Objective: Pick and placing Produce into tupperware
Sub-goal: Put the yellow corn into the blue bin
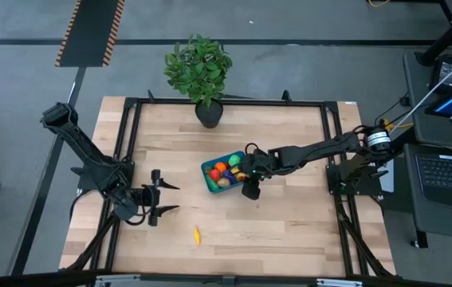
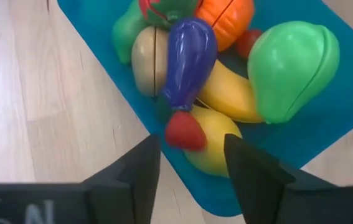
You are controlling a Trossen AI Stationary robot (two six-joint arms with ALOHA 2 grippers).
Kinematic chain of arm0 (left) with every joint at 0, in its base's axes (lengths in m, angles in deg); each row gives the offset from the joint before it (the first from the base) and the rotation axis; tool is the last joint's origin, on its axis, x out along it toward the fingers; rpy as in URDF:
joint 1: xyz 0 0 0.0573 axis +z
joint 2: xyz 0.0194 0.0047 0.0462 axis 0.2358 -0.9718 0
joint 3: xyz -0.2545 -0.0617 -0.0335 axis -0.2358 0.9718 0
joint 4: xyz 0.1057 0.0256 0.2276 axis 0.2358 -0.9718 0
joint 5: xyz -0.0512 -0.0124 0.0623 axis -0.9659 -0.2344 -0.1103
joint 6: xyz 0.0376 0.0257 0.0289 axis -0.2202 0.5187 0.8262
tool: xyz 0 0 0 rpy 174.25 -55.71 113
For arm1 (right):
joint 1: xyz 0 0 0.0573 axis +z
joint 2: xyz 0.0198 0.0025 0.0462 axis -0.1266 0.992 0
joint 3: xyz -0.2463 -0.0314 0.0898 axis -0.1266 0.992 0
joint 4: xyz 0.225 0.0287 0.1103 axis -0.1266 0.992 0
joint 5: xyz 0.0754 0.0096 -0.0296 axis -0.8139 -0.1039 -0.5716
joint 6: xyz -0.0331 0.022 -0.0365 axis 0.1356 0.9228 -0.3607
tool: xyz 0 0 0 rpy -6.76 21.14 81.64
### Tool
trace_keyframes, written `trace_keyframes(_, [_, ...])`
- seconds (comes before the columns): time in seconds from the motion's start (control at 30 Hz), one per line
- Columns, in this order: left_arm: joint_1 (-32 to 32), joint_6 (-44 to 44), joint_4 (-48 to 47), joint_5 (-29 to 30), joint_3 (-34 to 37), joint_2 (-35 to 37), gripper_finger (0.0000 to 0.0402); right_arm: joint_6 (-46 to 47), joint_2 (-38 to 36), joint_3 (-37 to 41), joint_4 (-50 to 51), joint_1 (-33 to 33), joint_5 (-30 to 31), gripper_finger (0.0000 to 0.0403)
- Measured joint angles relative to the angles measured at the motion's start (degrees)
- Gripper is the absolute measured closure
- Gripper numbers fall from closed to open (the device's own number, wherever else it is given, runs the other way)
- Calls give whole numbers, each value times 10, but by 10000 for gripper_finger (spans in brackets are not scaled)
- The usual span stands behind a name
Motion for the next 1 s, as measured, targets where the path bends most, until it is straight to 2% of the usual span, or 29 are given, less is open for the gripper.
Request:
trace_keyframes(0.13, [0,0,0,0,0,0,130,-19,0,0,-1,0,0,209])
trace_keyframes(0.37, [0,0,0,0,0,0,130,-26,-26,0,2,1,14,202])
trace_keyframes(0.5, [0,-14,14,0,0,0,130,3,-72,7,6,25,104,202])
trace_keyframes(0.67, [0,-14,24,0,0,0,130,62,-117,67,-51,118,265,201])
trace_keyframes(0.73, [2,-14,26,-12,0,0,130,79,-120,91,-92,157,303,201])
trace_keyframes(0.87, [21,-10,30,-87,0,-1,131,93,-120,121,-174,215,323,201])
trace_keyframes(1.0, [43,-10,40,-131,-1,-12,131,92,-120,128,-240,250,325,201])
